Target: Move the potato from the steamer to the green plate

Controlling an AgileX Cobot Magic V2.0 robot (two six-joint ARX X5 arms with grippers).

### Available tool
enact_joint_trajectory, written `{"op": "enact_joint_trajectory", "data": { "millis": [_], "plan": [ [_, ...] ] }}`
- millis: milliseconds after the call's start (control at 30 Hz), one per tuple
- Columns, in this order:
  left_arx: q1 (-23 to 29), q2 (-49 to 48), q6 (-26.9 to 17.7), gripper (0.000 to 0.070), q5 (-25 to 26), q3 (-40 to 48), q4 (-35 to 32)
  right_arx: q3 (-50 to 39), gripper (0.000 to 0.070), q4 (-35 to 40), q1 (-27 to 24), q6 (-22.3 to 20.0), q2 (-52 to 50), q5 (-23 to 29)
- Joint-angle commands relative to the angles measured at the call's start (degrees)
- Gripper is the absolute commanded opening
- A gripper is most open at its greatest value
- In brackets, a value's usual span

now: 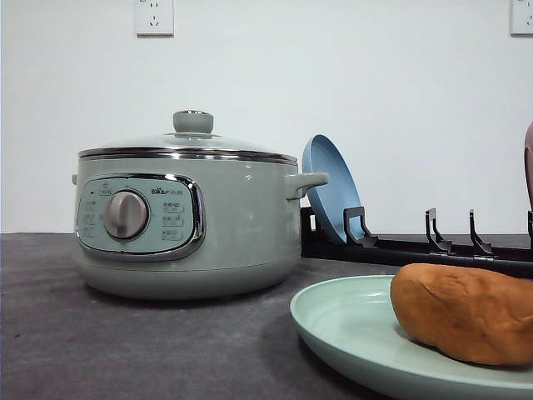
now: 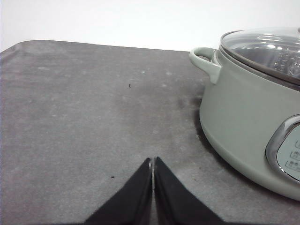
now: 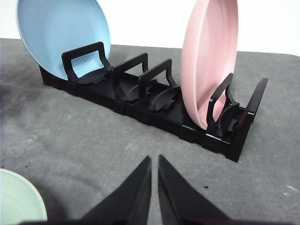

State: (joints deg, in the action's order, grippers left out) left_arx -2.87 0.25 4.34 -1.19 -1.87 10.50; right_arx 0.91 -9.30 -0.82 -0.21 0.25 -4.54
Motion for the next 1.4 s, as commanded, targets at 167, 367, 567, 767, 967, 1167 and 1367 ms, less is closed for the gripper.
{"op": "enact_joint_trajectory", "data": {
  "millis": [167, 367, 567, 767, 967, 1167, 1367],
  "plan": [
    [0.02, -0.07, -0.55, 0.0000, 0.13, 1.18, 0.26, -0.26, 0.0012, 0.42, -0.13, -0.46, -0.04, 0.07],
    [0.02, -0.07, -0.55, 0.0000, 0.13, 1.18, 0.26, -0.26, 0.0013, 0.43, -0.13, -0.46, -0.04, 0.07],
    [0.02, -0.07, -0.55, 0.0000, 0.13, 1.18, 0.26, -0.26, 0.0012, 0.42, -0.13, -0.46, -0.04, 0.07],
    [0.02, -0.07, -0.55, 0.0000, 0.13, 1.18, 0.26, -0.26, 0.0012, 0.42, -0.13, -0.46, -0.04, 0.07],
    [0.02, -0.07, -0.55, 0.0000, 0.13, 1.18, 0.26, -0.26, 0.0013, 0.43, -0.13, -0.46, -0.04, 0.07],
    [0.02, -0.07, -0.55, 0.0000, 0.13, 1.18, 0.26, -0.26, 0.0012, 0.42, -0.13, -0.46, -0.04, 0.07],
    [0.02, -0.07, -0.55, 0.0000, 0.13, 1.18, 0.26, -0.26, 0.0012, 0.42, -0.13, -0.46, -0.04, 0.07]
  ]
}}
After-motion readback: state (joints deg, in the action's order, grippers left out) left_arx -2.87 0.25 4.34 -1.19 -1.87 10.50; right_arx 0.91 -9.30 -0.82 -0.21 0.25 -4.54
